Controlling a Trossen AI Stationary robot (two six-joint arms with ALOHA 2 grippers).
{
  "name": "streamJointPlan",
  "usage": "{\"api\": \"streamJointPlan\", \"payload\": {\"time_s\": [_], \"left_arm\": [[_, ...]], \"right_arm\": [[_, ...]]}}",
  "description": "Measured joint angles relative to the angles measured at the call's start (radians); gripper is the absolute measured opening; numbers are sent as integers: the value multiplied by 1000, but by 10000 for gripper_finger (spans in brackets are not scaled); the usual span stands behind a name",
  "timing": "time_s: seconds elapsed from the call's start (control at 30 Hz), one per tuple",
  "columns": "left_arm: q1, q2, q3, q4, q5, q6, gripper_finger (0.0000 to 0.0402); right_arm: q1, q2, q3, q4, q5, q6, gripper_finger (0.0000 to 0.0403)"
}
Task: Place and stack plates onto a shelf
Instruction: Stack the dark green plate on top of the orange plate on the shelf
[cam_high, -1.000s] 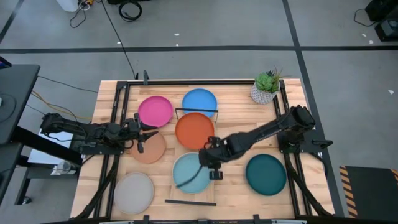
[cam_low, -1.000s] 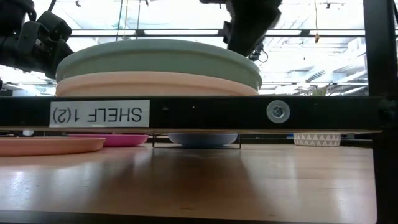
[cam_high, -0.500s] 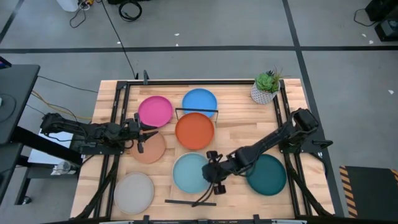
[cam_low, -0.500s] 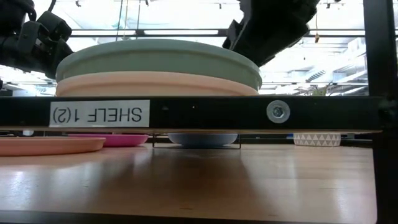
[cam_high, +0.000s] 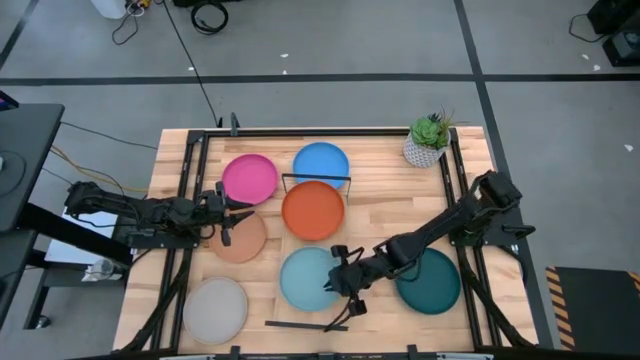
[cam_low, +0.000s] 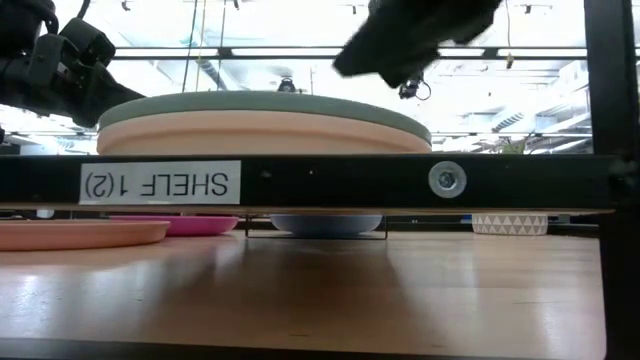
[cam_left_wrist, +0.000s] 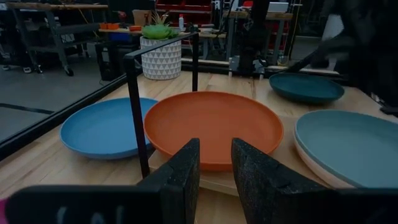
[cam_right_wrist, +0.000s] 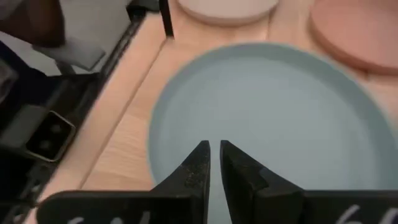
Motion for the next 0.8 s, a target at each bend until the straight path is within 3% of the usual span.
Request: {"api": "streamJointPlan", "payload": {"time_s": [0.1,0.23,0.4,0.57,0.8], "left_arm": [[0,0,0,0,0,0,98],[0,0,0,-1,0,0,98],[0,0,0,0,0,0,98],[0,0,0,0,0,0,98],[0,0,0,-1,0,2,98]], "right_arm": [[0,-41,6,-154,0,48,41],[-9,-120,28,-449,-1,239,44],[-24,-182,28,-763,-72,387,74],[-24,-168,27,-970,-129,328,129],[-24,-73,27,-1033,-167,89,169]]}}
